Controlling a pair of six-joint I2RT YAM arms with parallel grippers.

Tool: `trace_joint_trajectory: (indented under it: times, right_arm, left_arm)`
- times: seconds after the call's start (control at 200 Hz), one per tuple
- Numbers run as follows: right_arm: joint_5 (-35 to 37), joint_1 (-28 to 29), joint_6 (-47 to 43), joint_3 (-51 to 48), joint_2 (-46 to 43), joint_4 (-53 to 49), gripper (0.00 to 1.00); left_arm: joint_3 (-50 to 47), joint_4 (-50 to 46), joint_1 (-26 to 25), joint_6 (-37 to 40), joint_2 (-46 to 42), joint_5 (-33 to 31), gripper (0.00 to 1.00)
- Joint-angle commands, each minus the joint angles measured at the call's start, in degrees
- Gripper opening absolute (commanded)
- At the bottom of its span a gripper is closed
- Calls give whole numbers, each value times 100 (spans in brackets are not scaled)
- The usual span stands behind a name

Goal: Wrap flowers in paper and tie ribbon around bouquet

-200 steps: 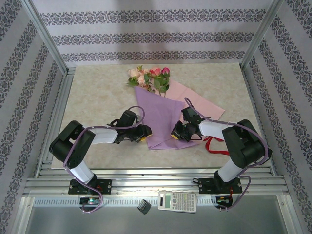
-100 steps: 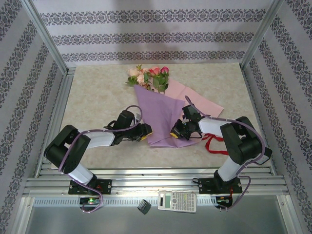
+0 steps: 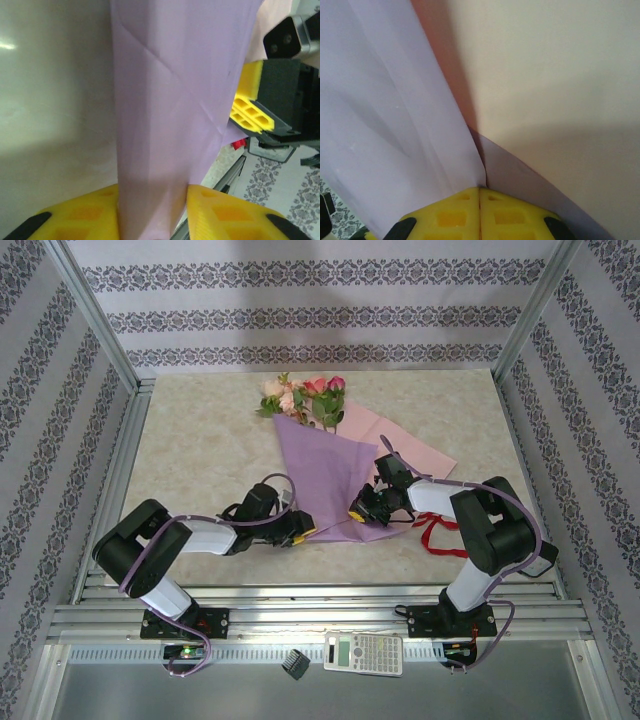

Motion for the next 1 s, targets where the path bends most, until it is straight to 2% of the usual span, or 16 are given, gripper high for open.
trace_joint_trajectory:
  times: [0.0, 0.06, 0.135, 0.24, 0.275, 0.43, 0.545, 0.634, 0.724, 0.829, 0.999]
  right_arm:
    - [695, -48, -69, -159, 415, -344, 8]
    - [691, -53, -71, -158, 391, -338, 9]
    - [670, -73, -75, -163, 356, -350, 8]
    - [648, -92, -140, -80, 211, -483, 12]
    - [696, -79, -199, -12, 82, -617, 17]
    - [747, -49, 275, 21, -1081, -1077, 46]
    - [733, 361, 1660, -356, -1990, -917, 61]
    - [831, 941, 2990, -764, -2394, -448, 66]
    - [1387, 1635, 4432, -1247, -2686, 323, 73]
    - [2201, 2265, 5691, -1650, -2665, 1386, 75]
    - [3163, 2905, 6568, -1750, -2291, 2239, 75]
  left_arm:
    - [-143, 495, -132, -240, 35, -104, 23]
    - [-210, 491, -132, -298, -48, -193, 17]
    - [-233, 413, -132, -330, -183, -284, 15]
    - [-183, 429, -132, -471, -237, -345, 3]
    - [-170, 510, -132, -564, -215, -367, 0]
    - [-208, 1013, -143, -1074, -144, -484, 0]
    - [-153, 1058, -150, -1219, -184, -519, 0]
    - [-125, 1084, -155, -1259, -201, -516, 0]
    - [-110, 1172, -154, -1276, -142, -487, 0]
    - [-125, 1258, -159, -1321, -99, -467, 0]
    - [-120, 1177, -159, -1278, -152, -422, 0]
